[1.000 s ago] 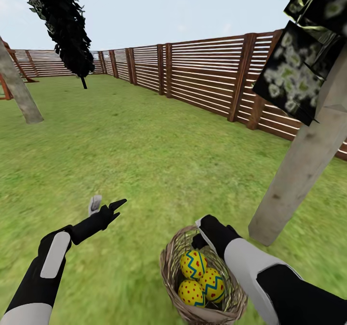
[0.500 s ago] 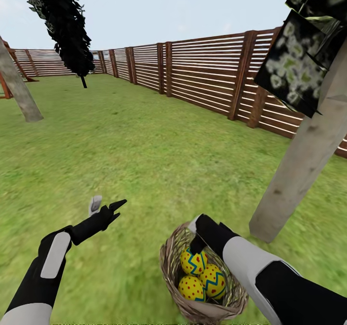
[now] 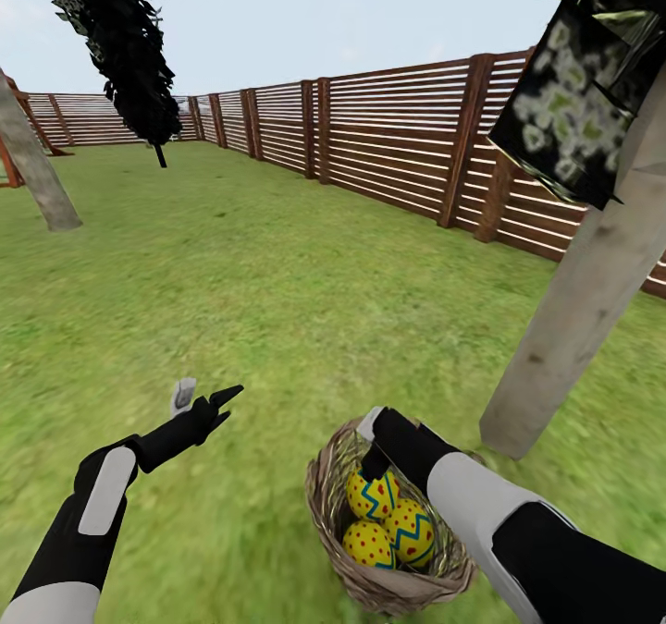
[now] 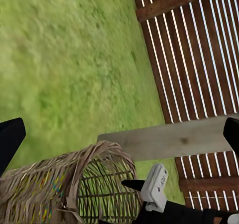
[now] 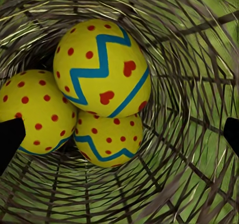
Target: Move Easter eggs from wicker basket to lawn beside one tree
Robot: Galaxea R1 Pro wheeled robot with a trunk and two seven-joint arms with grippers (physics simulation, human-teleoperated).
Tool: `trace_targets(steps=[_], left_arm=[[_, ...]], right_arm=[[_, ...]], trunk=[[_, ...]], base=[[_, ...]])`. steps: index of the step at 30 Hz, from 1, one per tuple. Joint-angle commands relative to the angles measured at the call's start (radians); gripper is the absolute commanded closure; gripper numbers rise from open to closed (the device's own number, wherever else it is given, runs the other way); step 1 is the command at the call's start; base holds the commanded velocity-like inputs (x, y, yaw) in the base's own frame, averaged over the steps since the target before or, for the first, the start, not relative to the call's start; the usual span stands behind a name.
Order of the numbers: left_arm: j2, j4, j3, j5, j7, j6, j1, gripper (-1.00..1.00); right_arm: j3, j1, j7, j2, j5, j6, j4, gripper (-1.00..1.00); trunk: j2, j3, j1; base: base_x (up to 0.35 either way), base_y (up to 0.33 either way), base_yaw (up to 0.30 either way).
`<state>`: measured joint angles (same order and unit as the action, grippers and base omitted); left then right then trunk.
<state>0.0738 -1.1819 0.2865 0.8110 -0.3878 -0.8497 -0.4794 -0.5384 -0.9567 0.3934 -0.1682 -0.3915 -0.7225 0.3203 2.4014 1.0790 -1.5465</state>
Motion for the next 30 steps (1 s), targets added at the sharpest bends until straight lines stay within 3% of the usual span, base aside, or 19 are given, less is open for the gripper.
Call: trace_targets(steps=[1,3,7,14,30], left_arm=[[0.0,0.0,0.002,0.0,-0.003,-0.006,-0.001,-1.0],[0.0,0.001,0.002,0.0,-0.003,-0.006,-0.001,-1.0],[0.0,0.001,0.002,0.0,-0.003,-0.006,-0.001,-1.0],[-0.002,0.001,0.002,0.0,-0.003,-0.006,-0.001,-1.0],[-0.002,0.001,0.002,0.0,-0.003,-0.006,-0.001,-1.0]], right_arm=[[-0.017,-0.001,0.008,0.0,-0.011,-0.003,0.002,-1.0],[-0.056,-0.001,0.005,0.001,-0.012,-0.003,0.001,-1.0],[-0.087,-0.001,0.001,0.001,-0.013,-0.002,0.002,-1.0],[-0.089,-0.001,0.0,-0.002,-0.012,-0.004,0.04,-1.0],[-0.087,-0.033,0.01,-0.002,0.002,-0.014,0.04,-1.0]], trunk=[[0.008,0.004,-0.004],[0.022,0.01,-0.011],[0.05,0.023,-0.027],[0.099,0.045,-0.054],[0.102,0.107,-0.061]], base=[[0.0,0.0,0.0],[0.0,0.0,0.0],[0.0,0.0,0.0],[0.0,0.0,0.0],[0.0,0.0,0.0]])
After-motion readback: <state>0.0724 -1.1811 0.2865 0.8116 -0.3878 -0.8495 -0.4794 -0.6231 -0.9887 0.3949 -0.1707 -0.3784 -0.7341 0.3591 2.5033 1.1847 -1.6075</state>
